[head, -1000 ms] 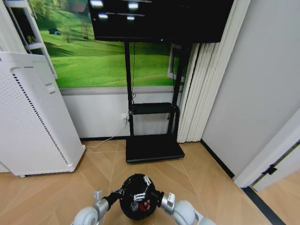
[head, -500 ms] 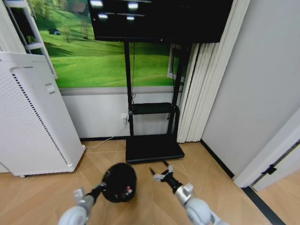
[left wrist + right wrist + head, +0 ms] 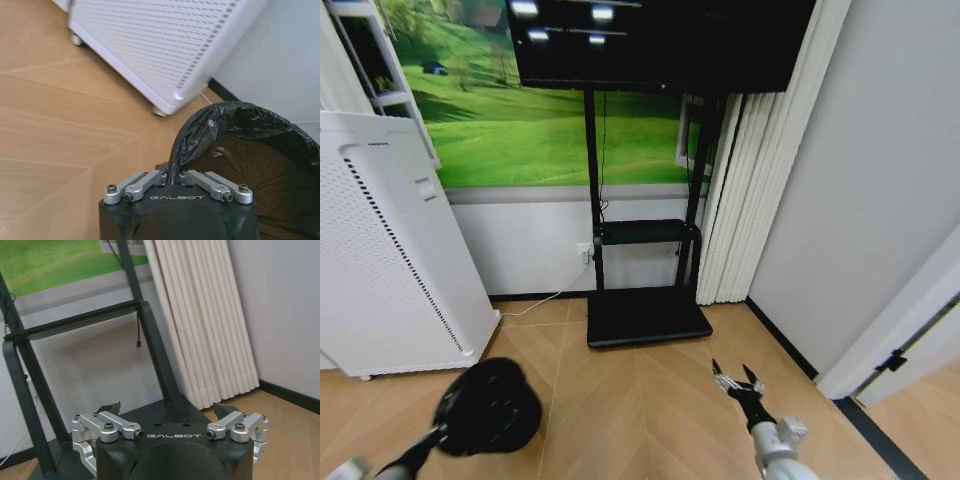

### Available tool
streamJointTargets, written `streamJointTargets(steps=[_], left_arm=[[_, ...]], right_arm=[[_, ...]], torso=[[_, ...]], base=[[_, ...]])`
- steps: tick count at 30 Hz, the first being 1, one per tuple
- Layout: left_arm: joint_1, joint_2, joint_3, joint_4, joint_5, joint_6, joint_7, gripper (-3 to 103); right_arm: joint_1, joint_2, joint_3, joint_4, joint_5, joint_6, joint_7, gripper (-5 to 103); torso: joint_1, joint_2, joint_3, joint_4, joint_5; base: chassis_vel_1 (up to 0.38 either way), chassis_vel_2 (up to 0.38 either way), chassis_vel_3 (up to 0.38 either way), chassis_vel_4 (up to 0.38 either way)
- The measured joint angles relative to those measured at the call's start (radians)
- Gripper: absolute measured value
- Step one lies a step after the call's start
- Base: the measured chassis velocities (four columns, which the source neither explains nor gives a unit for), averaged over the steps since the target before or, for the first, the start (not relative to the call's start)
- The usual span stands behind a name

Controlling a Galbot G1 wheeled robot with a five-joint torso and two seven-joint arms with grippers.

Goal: Pick up the trash bin and place the garbage on the floor into it.

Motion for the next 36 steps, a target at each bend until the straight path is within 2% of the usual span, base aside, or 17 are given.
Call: streamJointTargets(steps=[8, 12, 26, 28, 36], left_arm=[[0.073, 0.002, -0.063, 0.145, 0.025, -0.059, 0.046, 4], [0.065, -0.003, -0.065, 0.174, 0.024, -0.065, 0.043, 4], [0.131, -0.003, -0.094, 0.126, 0.001, -0.024, -0.01, 4], [0.153, -0.013, -0.095, 0.103, 0.006, -0.003, -0.02, 4], [0.213, -0.06, -0.087, 0.053, 0.05, 0.018, -0.025, 4]], right_arm=[[-0.008, 0.037, 0.024, -0.003, -0.014, 0.016, -0.019, 100], [-0.002, 0.053, 0.007, -0.007, -0.017, 0.017, -0.02, 100], [0.103, 0.029, -0.033, -0.07, -0.013, 0.048, -0.002, 100], [0.134, 0.022, -0.042, -0.09, -0.022, 0.056, -0.001, 100], [0.182, 0.02, -0.064, -0.125, -0.039, 0.06, -0.003, 100]], torso=[[0.0, 0.0, 0.0, -0.0001, -0.0002], [0.0, 0.0, 0.0, -0.0001, -0.0003], [0.0, 0.0, 0.0, -0.0003, -0.0003], [0.0, 0.0, 0.0, -0.0003, -0.0002], [0.0, 0.0, 0.0, -0.0001, 0.0002]], base=[[0.0, 0.0, 0.0, 0.0], [0.057, 0.056, -0.053, -0.033], [0.153, 0.154, -0.159, -0.165], [0.088, 0.048, -0.08, -0.103], [-0.027, -0.033, 0.023, 0.008]])
